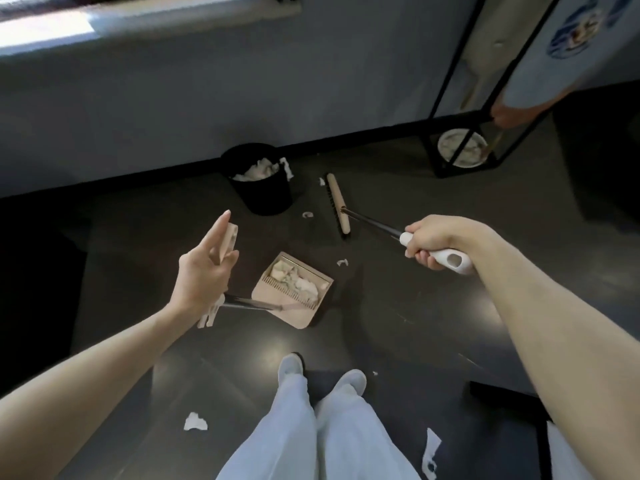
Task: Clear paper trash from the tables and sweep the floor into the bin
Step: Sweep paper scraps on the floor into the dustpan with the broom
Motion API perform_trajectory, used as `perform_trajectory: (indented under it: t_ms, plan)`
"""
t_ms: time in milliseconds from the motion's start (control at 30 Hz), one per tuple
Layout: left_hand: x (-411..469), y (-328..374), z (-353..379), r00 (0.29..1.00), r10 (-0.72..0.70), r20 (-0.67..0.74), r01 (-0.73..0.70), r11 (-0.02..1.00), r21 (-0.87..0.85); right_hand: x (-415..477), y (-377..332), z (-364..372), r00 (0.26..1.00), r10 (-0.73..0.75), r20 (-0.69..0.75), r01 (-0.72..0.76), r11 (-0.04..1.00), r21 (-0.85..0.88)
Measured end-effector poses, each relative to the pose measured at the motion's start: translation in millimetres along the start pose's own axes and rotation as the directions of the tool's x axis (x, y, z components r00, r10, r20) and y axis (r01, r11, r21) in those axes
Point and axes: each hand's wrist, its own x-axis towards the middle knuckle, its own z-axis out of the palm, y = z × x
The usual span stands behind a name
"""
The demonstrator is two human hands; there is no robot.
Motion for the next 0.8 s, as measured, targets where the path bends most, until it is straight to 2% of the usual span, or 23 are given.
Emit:
perform_trajectory:
  t_ms: [200, 433, 600, 800]
  plan:
    - [9.6, -12.8, -7.0, 0.999, -0.016, -0.032, 0.015, 1.000, -0.008, -0.7, 7.9, 11.9, 1.000, 0.004, -0.010, -0.005, 0.994, -0.108]
    - [32.3, -22.8, -12.5, 0.997, -0.041, -0.059, 0.041, 0.999, 0.002, 0.6, -0.5, 19.6, 0.999, 0.023, 0.026, -0.020, 0.994, -0.112]
    - [49.6, -22.7, -16.6, 0.997, -0.017, -0.069, 0.015, 0.999, -0.039, 17.0, -35.2, 16.2, 0.999, 0.043, 0.025, -0.041, 0.994, -0.100]
    - [85.9, -32.3, -22.4, 0.996, -0.023, -0.091, 0.012, 0.993, -0.116, 58.4, -108.8, 6.9, 0.998, 0.058, -0.003, -0.058, 0.992, -0.116]
